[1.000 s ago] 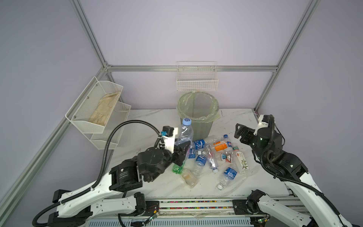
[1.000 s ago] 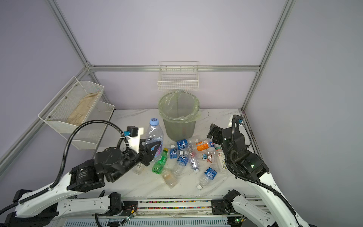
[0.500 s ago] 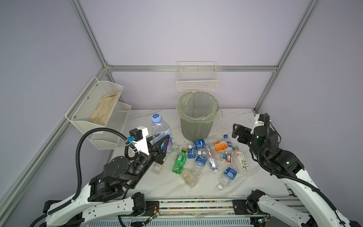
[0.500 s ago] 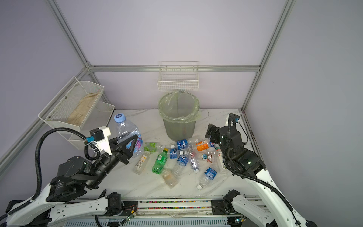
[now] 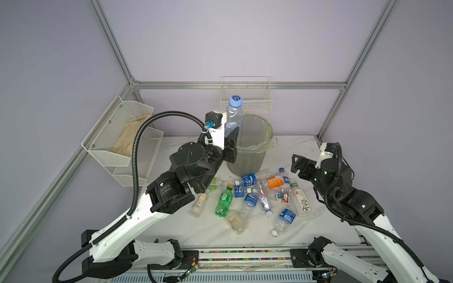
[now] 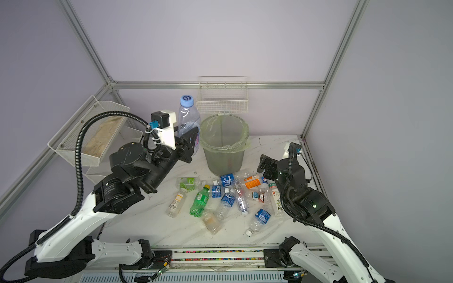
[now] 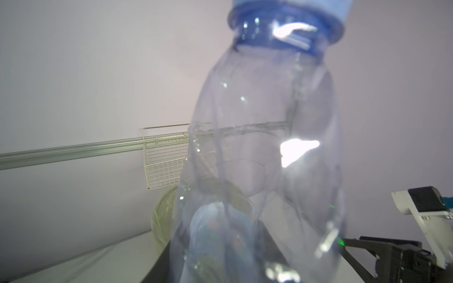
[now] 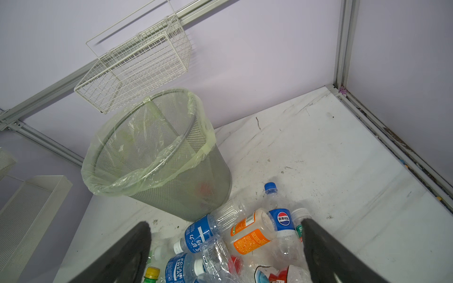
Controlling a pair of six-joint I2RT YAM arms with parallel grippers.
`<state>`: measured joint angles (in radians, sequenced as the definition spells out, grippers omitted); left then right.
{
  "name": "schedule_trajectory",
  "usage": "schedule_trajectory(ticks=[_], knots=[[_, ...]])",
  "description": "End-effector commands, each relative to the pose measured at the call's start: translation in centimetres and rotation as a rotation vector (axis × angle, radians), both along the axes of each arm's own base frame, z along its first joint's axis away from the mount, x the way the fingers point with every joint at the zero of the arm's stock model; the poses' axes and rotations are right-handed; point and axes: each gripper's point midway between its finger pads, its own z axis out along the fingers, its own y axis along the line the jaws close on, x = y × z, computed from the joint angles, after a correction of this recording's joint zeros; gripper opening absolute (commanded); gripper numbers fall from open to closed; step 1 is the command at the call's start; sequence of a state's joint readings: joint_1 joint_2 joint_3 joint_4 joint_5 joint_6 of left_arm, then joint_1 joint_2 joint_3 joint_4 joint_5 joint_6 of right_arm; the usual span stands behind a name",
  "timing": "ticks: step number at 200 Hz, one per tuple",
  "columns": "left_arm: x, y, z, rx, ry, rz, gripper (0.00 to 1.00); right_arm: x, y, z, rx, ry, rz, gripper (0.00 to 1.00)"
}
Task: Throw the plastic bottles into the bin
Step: 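Lift the clear bottle with the left gripper and carry it over the bin, then open the left gripper to drop the clear bottle into the bin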
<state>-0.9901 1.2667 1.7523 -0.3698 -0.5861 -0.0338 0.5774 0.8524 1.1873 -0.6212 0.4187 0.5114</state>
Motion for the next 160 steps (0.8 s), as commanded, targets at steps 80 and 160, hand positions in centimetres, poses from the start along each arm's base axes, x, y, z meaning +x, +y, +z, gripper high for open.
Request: schedule_trajectory(ticks=[80,160], knots=[[14.2,-5.6,-6.4,0.043,0.329,-0.025,1.0,-3.0,-2.6,3.6,0.021,-0.054,-0.032,0.97],[2.6,0.5,4.6,-0.118,0.024,-0.076,1.0,-1.8,-1.6,2.6,0.005,-0.016,-0.017,0.97]])
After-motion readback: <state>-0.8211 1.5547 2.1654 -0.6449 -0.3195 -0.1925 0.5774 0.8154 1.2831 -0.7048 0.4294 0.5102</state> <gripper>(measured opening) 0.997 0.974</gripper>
